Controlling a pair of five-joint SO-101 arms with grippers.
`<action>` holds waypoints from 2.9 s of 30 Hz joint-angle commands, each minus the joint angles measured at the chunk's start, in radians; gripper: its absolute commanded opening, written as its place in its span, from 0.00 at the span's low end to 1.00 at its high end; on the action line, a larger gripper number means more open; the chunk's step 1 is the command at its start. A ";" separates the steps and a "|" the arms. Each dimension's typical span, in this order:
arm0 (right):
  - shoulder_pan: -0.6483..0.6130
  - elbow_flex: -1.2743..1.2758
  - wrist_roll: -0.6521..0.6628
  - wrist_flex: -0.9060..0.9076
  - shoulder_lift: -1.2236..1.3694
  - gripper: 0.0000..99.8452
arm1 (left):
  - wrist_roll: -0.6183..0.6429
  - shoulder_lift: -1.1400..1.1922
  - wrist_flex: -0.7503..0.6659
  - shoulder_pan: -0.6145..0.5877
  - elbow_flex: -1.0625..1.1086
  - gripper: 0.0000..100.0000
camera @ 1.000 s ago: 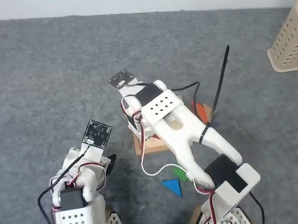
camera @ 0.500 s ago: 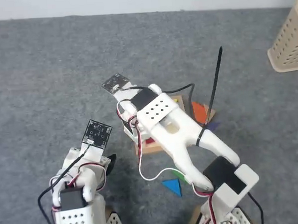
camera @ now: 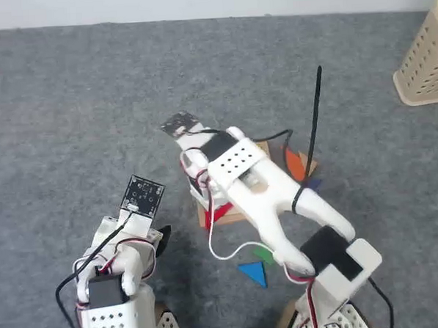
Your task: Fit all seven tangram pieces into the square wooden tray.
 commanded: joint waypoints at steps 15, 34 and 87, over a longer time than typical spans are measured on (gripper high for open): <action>0.130 -0.170 -0.006 -0.163 0.282 0.02 | -0.008 -0.015 0.005 0.003 -0.008 0.28; 0.202 -0.196 -0.006 0.117 -0.127 0.02 | -0.008 -0.015 0.005 0.003 -0.008 0.28; 0.581 -0.285 0.236 -0.056 0.384 0.17 | -0.008 -0.015 0.005 0.003 -0.008 0.28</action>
